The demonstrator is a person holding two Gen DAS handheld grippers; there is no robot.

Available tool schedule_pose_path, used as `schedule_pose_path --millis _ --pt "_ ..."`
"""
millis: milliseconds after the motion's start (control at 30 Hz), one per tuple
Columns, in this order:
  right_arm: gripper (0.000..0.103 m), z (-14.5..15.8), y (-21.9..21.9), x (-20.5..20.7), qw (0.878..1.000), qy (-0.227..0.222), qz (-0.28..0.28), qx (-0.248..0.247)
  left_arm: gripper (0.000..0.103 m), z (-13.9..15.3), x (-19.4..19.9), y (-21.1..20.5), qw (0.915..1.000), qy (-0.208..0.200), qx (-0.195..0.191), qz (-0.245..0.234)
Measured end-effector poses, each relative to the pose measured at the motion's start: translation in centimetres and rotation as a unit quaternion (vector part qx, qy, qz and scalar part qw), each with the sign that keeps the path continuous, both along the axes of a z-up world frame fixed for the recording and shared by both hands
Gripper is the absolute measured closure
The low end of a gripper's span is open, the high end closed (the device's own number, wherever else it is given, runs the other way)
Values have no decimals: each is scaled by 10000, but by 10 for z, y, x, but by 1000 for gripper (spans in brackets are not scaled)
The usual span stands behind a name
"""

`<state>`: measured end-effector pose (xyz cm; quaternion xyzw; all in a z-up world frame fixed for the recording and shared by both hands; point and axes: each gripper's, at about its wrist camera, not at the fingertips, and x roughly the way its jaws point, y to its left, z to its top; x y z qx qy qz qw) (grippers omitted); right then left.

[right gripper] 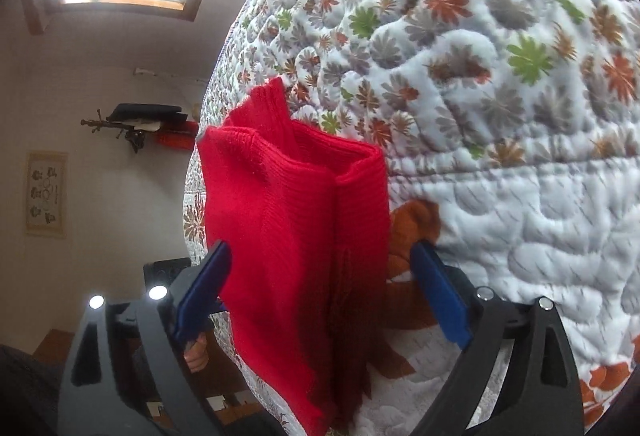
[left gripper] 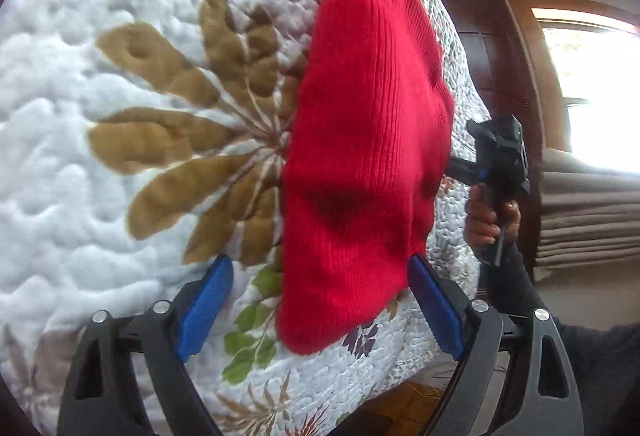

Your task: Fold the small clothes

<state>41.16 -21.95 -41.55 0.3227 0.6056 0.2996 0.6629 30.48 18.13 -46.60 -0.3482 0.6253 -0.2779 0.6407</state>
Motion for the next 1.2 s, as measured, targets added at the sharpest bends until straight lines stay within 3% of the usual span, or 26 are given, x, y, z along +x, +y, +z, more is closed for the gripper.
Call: schedule_pose_path --millis 133,300,500,600,667,733,767,867,1000,1200 --pt "13 1 22 12 9997 -88 213 107 14 -7 0 -12 9983 -66 -578 -61" --pt "15 -7 33 21 9989 -115 287 357 14 -16 6 -24 9898 -51 -1384 -341" --pt "16 -14 35 25 9974 -316 483 433 14 -22 17 -55 9846 -182 -1607 -668" --pt "17 -15 49 30 9956 -377 654 548 15 -21 18 -63 9852 -267 -1542 -698" --pt "17 -15 54 32 9955 -421 658 532 28 -21 17 -63 9889 -272 -1297 -671" --pt "17 -12 47 27 9958 -455 629 479 73 -25 13 -62 9946 -85 -831 -617" --pt "19 -11 48 26 9960 -479 605 446 79 -27 13 -61 9953 18 -801 -540" --pt "54 -13 58 22 9960 -404 721 337 81 -24 12 -64 9962 1 -676 -546" --pt "63 -17 69 22 9966 -365 700 234 85 -17 12 -70 9968 -62 -528 -603" --pt "68 -11 61 15 9975 -465 496 173 88 5 9 -74 9961 -278 -455 -709"
